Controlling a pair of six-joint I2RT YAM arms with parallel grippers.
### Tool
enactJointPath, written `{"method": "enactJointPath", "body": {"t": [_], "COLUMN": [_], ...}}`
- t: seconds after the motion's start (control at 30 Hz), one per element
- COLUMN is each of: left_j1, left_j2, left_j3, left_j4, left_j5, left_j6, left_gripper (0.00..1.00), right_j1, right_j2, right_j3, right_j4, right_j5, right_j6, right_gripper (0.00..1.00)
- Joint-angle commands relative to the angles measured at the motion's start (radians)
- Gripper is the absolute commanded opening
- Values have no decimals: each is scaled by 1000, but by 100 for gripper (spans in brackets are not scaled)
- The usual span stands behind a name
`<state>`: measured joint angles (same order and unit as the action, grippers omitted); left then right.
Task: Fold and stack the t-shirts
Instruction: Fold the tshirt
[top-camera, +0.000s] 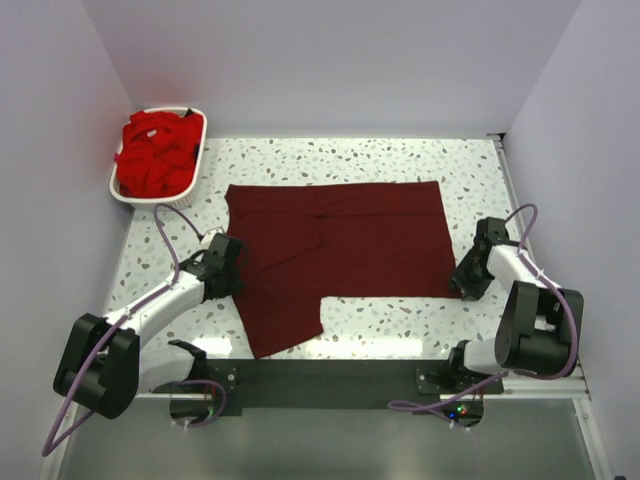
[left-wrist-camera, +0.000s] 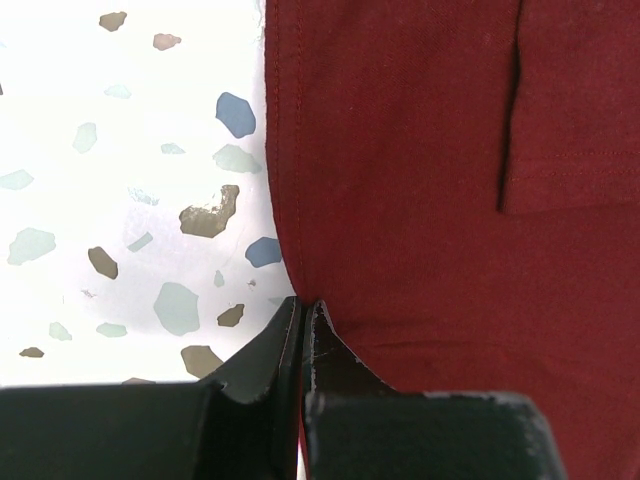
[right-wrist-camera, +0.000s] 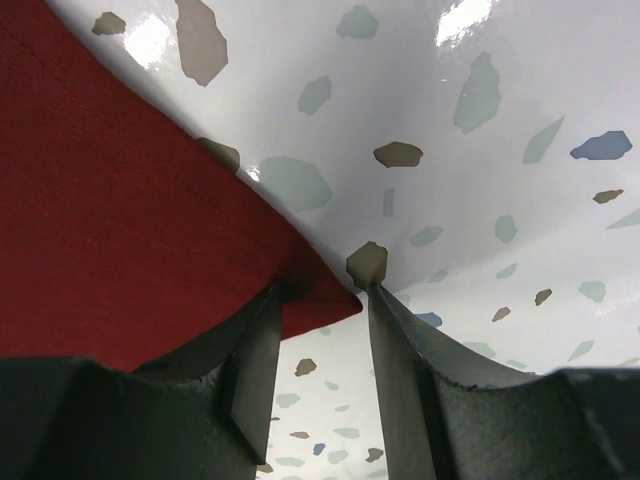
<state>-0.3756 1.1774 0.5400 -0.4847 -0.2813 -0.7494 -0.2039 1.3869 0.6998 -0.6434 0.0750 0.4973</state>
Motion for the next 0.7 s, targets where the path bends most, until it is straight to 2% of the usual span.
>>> {"method": "enactJointPath", "body": {"t": [0.0, 0.2, 0.23, 0.33, 0.47, 0.67], "left_j1": [-2, -2, 0, 0, 1, 17], "left_j2": [-22, -35, -35, -50, -84, -84], "left_j3": [-3, -3, 1, 15, 38, 132], "left_j4": [9, 0, -6, -40, -93, -152], "left_j5": [-22, -27, -25, -27, -10, 4], "left_j6": [-13, -15, -15, -22, -25, 7], "left_gripper": [0, 0, 0, 0, 0, 0], "right_j1": [-2, -3, -3, -3, -3, -3], "right_j2": [23, 41, 43, 21, -37, -54], "right_j3": [4, 18, 24, 41, 66, 188], "right_j4": [7, -2, -22, -73, -124, -191], "right_j5": [-21, 0, 20, 45, 31, 46], "right_j6": [11, 11, 1, -12, -8, -35], "right_gripper": [42, 24, 15, 2, 0, 0]}}
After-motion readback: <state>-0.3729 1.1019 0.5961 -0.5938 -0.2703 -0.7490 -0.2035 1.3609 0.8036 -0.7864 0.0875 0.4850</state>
